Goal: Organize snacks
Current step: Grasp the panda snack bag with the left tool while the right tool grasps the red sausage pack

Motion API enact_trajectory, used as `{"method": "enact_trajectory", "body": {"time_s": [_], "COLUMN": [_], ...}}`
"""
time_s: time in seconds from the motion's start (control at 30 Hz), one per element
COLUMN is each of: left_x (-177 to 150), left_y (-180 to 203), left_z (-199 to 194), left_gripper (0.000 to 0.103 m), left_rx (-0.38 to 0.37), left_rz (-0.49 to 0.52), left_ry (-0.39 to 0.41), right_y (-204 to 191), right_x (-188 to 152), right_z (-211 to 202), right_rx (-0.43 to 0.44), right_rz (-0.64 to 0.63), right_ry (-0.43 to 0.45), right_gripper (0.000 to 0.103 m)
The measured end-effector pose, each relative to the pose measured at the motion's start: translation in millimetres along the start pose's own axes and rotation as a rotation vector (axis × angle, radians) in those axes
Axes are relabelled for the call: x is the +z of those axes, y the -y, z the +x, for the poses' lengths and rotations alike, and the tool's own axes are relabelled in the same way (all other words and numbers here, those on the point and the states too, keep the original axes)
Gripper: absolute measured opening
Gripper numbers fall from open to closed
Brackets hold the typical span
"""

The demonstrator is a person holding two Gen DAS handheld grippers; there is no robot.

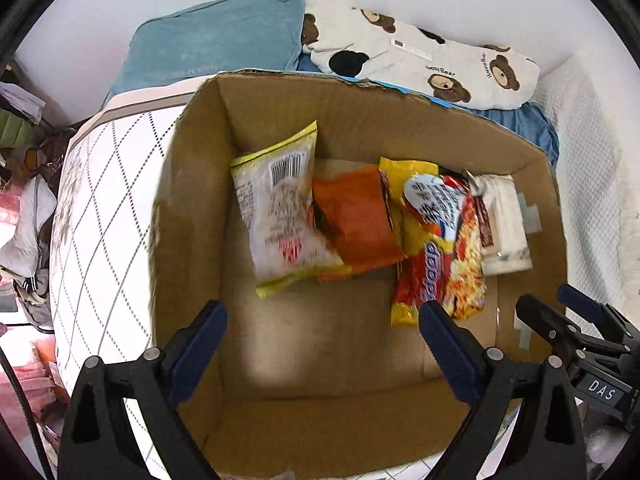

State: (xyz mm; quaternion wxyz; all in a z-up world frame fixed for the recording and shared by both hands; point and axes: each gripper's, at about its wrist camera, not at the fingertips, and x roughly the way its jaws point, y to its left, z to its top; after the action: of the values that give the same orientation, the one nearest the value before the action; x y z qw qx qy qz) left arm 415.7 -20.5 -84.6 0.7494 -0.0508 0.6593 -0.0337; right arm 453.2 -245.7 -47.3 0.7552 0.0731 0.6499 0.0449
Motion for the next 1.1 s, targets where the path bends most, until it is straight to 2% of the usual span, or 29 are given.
{"method": "enact_trajectory", "body": {"time_s": [0.43, 0.63, 0.73, 0.83, 0.9, 0.93, 0.97, 1.03, 1.1], "left_x": [-69, -117, -145, -175, -188, -193, -199, -209, -222], "left_y": [17, 28, 31, 31, 25, 21, 15, 9, 1], "left_z": [-54, -75, -68, -42, -12, 2, 20, 39, 48], "left_gripper": [0.098, 0.098, 0.098, 0.098, 0.098, 0.098, 0.098, 0.098, 0.098], "left_rx": [-0.025, -0.021, -0.015, 0.020, 0.022, 0.020, 0.021, 0.022, 0.023], "left_rz": [-0.004, 0.021, 0.049, 0.061, 0.036, 0.018, -0.009, -0.037, -0.062], "left_ry": [0.104, 0.167, 0.135, 0.076, -0.004, -0.036, -0.080, -0.134, -0.146], "right_y": [-4, 5, 17, 28, 37, 41, 43, 45, 42], "right_x": [-64, -110, -139, -173, -194, -204, -210, -226, -249], "right_z": [-51, -72, -67, -53, -38, -28, -20, -5, 12], "right_rx": [0.033, 0.069, 0.109, 0.142, 0.148, 0.155, 0.160, 0.177, 0.195], "right_rz": [-0.030, -0.031, -0.009, 0.007, 0.028, 0.041, 0.050, 0.076, 0.098], "right_ry": [0.087, 0.122, 0.087, 0.045, 0.026, 0.001, -0.023, -0.069, -0.122], "right_gripper": [0.096, 0.096, 0.096, 0.096, 0.093, 0.089, 0.080, 0.080, 0.080]}}
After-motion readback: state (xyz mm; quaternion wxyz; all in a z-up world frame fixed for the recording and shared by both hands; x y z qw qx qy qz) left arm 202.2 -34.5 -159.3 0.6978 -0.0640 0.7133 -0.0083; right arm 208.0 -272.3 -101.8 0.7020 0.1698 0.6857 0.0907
